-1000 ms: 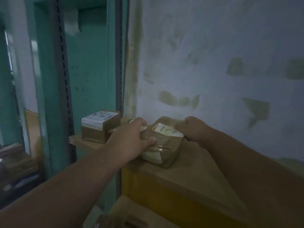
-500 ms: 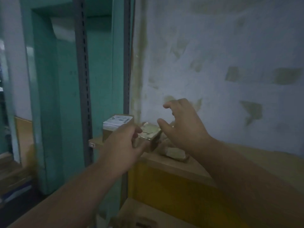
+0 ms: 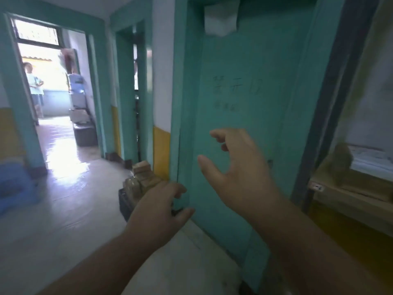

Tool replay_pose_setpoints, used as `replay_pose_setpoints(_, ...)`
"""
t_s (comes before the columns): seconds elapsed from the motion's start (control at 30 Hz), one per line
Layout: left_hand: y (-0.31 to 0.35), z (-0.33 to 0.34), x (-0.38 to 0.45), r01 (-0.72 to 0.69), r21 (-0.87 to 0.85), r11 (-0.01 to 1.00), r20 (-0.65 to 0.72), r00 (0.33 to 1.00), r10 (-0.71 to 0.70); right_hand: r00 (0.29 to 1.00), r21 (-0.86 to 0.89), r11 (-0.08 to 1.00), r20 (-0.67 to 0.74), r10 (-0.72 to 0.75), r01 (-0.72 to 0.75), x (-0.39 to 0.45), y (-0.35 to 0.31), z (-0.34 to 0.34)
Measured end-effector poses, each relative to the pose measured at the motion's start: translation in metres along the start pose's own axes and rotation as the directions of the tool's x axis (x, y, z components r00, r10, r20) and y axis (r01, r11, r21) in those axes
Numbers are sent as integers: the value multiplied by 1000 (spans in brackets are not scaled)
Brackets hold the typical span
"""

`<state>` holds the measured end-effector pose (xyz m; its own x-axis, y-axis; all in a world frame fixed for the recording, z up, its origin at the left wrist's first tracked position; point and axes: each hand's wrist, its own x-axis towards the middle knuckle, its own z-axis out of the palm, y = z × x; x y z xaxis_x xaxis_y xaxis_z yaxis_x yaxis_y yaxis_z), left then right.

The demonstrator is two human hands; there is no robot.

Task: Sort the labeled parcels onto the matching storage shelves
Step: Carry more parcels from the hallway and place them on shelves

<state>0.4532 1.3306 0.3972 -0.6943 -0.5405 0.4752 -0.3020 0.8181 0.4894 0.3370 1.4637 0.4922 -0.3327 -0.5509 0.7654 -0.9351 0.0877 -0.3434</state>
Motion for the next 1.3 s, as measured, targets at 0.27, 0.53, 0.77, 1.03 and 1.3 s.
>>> replay_pose_setpoints(0.27, -171, -5, 70, 219, -8, 976, -54, 974, -219, 993, 136, 991, 118, -30, 14, 94, 22, 194)
replay_pose_setpoints(0.53, -361, -47, 136, 493, 141, 859, -78, 870, -486, 942, 310, 947, 335, -33, -77, 206, 8, 416)
replay_pose_setpoints(0.77, -541, -35, 241, 493, 128, 860, 7, 867, -498, 929, 223, 961, 361, 75, -164, 276, 31, 589)
replay_pose_setpoints(1.03, -647, 24, 435, 382, 85, 920, 275, 879, -390, 906, -20, 940, 259, 334, -340, 368, 129, 675)
replay_pose_setpoints(1.3, -739, 109, 594, 352, 32, 935, 428, 841, -331, 864, -92, 906, 276, 422, -413, 450, 243, 800)
